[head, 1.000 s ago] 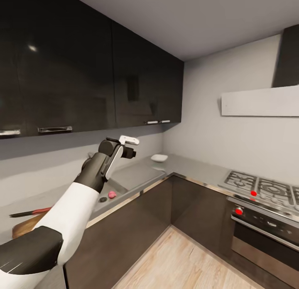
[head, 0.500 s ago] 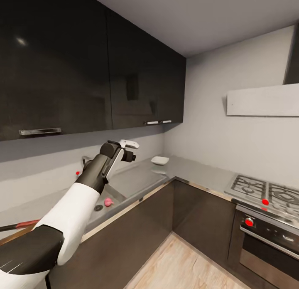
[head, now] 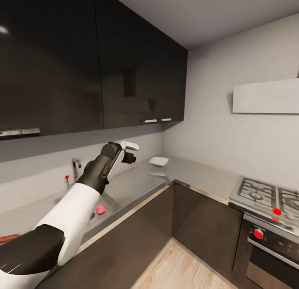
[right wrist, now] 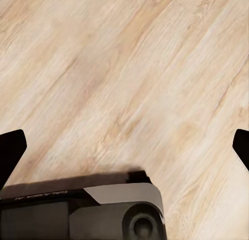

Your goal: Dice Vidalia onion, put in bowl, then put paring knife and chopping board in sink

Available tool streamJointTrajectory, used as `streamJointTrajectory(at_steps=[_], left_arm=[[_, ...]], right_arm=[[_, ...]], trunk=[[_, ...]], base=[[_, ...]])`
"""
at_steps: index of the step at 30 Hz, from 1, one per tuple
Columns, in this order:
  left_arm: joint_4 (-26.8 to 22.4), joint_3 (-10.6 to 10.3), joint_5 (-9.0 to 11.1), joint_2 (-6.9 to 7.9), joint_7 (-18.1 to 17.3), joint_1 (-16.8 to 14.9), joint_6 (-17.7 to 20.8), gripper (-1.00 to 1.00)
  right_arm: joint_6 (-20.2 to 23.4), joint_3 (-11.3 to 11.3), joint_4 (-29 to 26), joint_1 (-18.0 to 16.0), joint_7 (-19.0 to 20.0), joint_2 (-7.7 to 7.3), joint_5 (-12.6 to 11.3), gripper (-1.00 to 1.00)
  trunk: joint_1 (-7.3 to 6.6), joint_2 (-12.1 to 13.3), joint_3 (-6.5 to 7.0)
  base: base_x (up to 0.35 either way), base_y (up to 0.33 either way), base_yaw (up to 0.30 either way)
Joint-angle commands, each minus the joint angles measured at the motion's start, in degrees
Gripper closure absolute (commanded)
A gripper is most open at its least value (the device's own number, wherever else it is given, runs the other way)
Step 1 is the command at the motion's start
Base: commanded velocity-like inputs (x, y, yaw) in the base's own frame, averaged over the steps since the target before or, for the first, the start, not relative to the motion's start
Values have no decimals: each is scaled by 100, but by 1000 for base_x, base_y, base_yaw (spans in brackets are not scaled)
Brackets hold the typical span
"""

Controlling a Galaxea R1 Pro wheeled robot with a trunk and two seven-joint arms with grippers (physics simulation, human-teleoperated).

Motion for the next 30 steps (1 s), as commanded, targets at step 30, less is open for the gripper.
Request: streamJointTrajectory(at_steps=[30], left_arm=[[179,-15,32,8,43,-3,3,-100]], right_arm=[[31,47,15,-1,-18,15,-53,-100]], trunk=[[5,-5,-279]], base=[[299,-124,0]])
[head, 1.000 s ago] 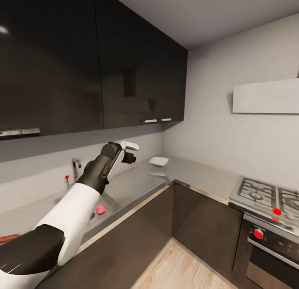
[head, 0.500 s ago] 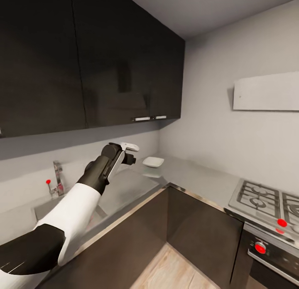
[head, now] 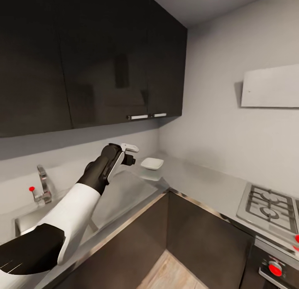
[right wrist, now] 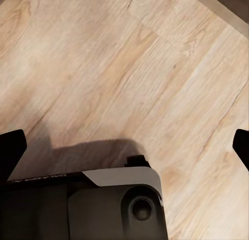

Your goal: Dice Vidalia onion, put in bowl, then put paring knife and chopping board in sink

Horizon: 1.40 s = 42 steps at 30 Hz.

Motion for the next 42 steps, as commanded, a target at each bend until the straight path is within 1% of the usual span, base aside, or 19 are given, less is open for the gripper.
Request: streamJointTrajectory(at_steps=[1,10,16,25,30,42], left_arm=[[11,-12,38,0,47,-3,18,-100],[34,-12,29,1,49,-3,17,-100],[25,-12,29,5,45,-3,17,-100],[22,-12,21,6,47,-3,17,-100],[27,-12,20,6,49,-3,17,-100],[18,-12,11,15,49,6,17,-100]], right_arm=[[8,49,2,-1,-16,3,-52,-100],[99,53,-1,-1,-16,12,-51,-100],[110,52,-1,-1,-32,3,-51,-100],[112,49,-1,-1,-35,-13,-51,-100],[209,49,-1,-1,-35,-13,-51,-100],[226,57,-2,-1,-35,11,-51,-100]], trunk=[[5,-5,-12],[5,-5,-90],[5,-5,-125],[5,-5,-133],[5,-5,-133],[5,-5,-133]], base=[[301,-141,0],[228,-178,0],[45,-43,0],[2,-2,0],[83,-93,0],[15,-16,0]])
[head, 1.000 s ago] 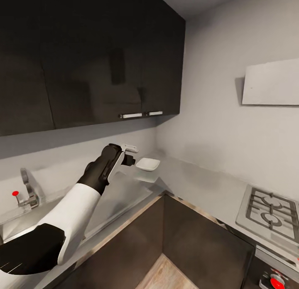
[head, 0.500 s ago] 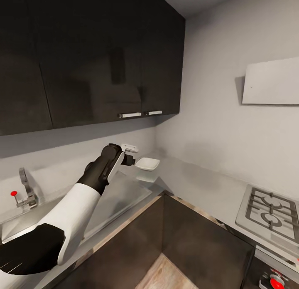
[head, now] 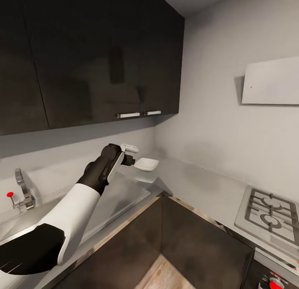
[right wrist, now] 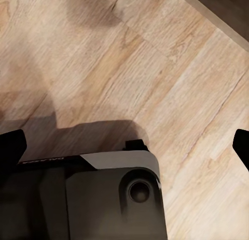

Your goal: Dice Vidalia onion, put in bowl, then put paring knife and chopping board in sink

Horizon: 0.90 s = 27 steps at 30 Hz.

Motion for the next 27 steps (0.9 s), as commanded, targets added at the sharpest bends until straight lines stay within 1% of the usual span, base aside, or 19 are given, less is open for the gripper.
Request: streamJointTrajectory(at_steps=[1,5,10,20,27], left_arm=[[-6,-12,38,2,44,-2,19,-100],[-23,-12,37,2,46,-2,19,-100],[-32,-12,32,2,51,-2,19,-100],[-46,-17,32,-6,53,-2,19,-100],[-47,-12,30,-5,53,-2,19,-100]], right_arm=[[-18,49,4,-1,-16,3,-55,-100],[-18,49,4,-1,-16,4,-55,-100],[-18,49,4,-1,-16,4,-55,-100],[47,49,3,-1,-16,11,-55,-100],[298,49,-4,-1,20,5,-49,-100]], trunk=[[2,-4,-3],[2,-4,-3],[2,-4,-3],[2,-4,-3],[2,-4,-3]], base=[[0,0,0],[14,-2,0],[150,-102,0],[247,-186,0],[303,-42,0]])
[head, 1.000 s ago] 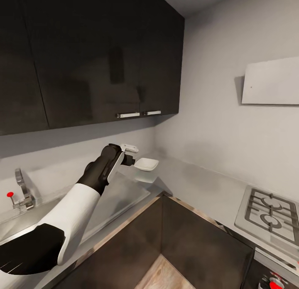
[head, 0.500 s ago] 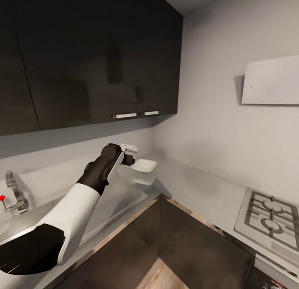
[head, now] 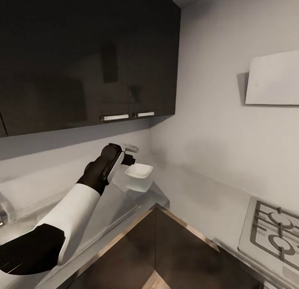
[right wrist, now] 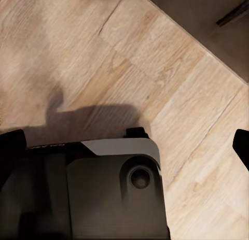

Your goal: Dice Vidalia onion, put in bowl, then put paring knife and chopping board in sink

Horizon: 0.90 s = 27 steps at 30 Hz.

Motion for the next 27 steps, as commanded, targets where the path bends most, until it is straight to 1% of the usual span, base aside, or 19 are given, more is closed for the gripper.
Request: streamJointTrajectory(at_steps=[1,5,7,8,10,12,15,20,24,27], left_arm=[[-3,-11,38,3,44,-2,19,-100],[-3,-11,38,7,44,-2,19,-100],[-3,-11,38,8,44,-2,19,-100],[-3,-11,36,8,44,-2,19,-100],[-3,-11,32,9,44,-2,19,-100],[-3,-11,32,9,44,-2,19,-100],[-3,-11,30,9,44,-2,19,-100],[-3,-11,29,9,44,-2,19,-100],[-7,-4,29,16,44,-2,19,-100],[-10,-3,29,13,44,-2,19,-100]], right_arm=[[-5,49,4,-2,-16,2,-57,-100],[24,49,14,-2,-70,-11,-53,-100],[42,49,21,8,-153,-24,-50,-100],[96,49,30,71,-288,-33,-48,-100],[211,49,30,236,-446,-43,-47,-100],[285,49,32,352,-502,-49,-47,-100],[365,49,35,638,-546,-50,-46,-100],[396,49,35,1063,-554,-65,-46,-100],[392,49,32,1567,-528,-9,-53,-100],[382,47,27,1713,-483,7,-54,-100]], trunk=[[5,-4,-2],[5,-4,-2],[5,-4,-2],[5,-4,-2],[5,-4,-2],[5,-4,-2],[5,-4,-2],[5,-4,-2],[5,-4,-2],[5,-4,-2]], base=[[285,51,0],[223,88,0],[152,34,0],[129,15,0],[116,8,0],[107,4,0],[82,2,0],[27,0,0],[5,0,0],[1,0,0]])
